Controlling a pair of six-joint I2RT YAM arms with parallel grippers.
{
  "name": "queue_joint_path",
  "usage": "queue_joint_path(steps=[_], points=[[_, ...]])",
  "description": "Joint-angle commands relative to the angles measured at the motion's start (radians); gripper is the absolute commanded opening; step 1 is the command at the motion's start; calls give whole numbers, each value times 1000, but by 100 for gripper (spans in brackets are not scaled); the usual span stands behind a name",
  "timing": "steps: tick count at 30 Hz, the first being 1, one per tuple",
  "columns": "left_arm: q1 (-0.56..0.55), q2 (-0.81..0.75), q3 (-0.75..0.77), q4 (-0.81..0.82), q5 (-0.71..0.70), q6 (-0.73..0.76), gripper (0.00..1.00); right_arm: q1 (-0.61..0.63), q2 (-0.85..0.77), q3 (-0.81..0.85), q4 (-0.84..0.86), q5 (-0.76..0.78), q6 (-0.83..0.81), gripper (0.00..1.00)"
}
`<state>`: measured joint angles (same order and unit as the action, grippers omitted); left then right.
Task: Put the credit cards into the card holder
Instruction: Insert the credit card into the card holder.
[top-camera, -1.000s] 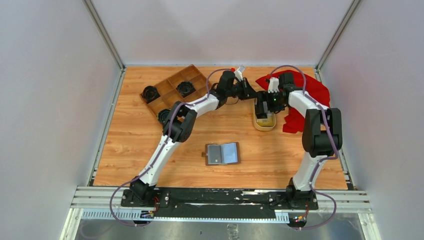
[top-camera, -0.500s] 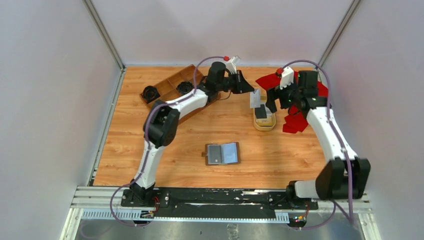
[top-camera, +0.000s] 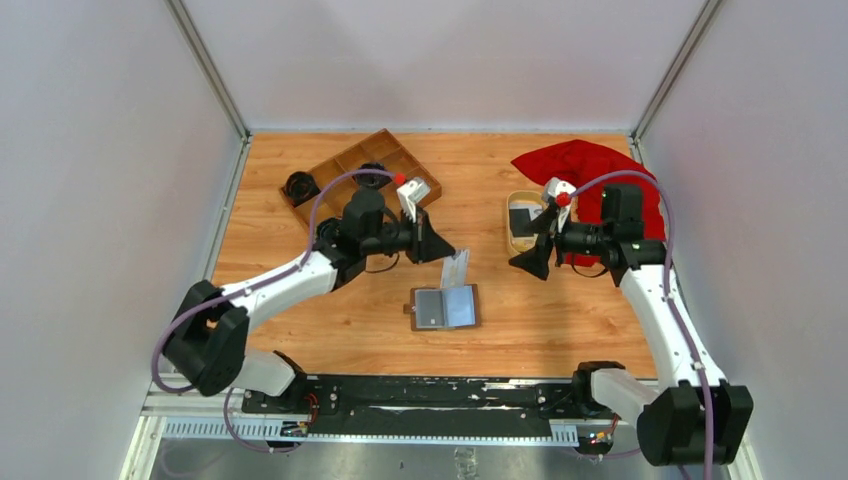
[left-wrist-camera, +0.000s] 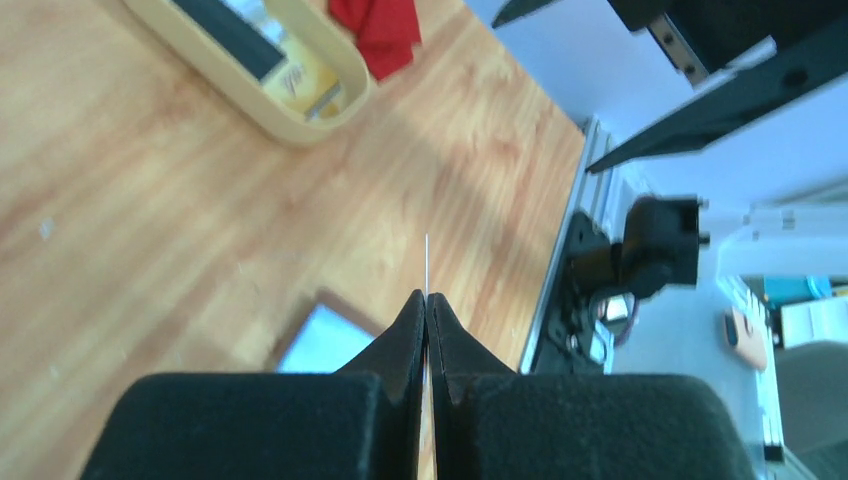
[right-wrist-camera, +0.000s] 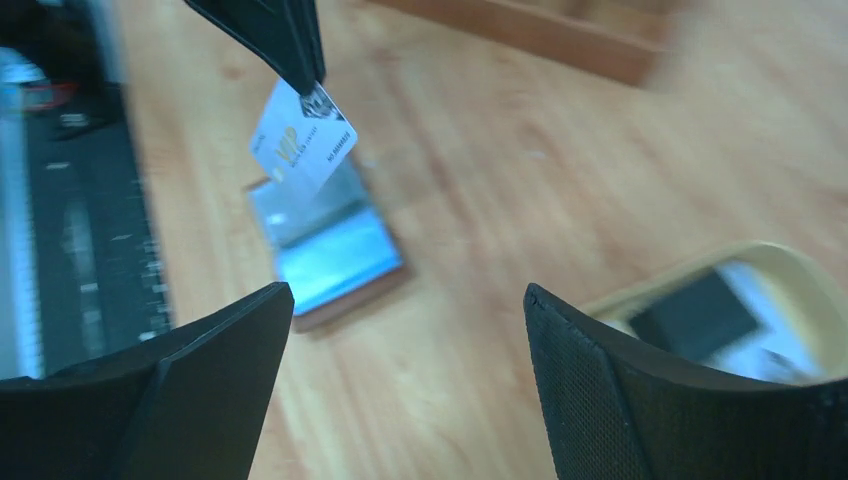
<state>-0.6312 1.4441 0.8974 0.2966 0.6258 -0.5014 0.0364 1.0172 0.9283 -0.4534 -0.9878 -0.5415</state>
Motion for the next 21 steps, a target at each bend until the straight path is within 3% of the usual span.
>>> queue_joint_path(steps=[1,7,10,16,21], points=[[-26,-158,-178,63,-26,50,0,32,51,-61,-23,-387,1,89],[-27,-205,-372,378,-25,-72,0,162,171,-91,5,-420,48,85],[-27,-143,-423,590,12,-178,0,217,204,-92,37,-393,86,83],[-27,9,-519,1059,25,-388,0,240,262,-136,265,-371,371,73],[-28,119,-521,1212,32,-474,0,269,308,-133,305,-333,451,69]])
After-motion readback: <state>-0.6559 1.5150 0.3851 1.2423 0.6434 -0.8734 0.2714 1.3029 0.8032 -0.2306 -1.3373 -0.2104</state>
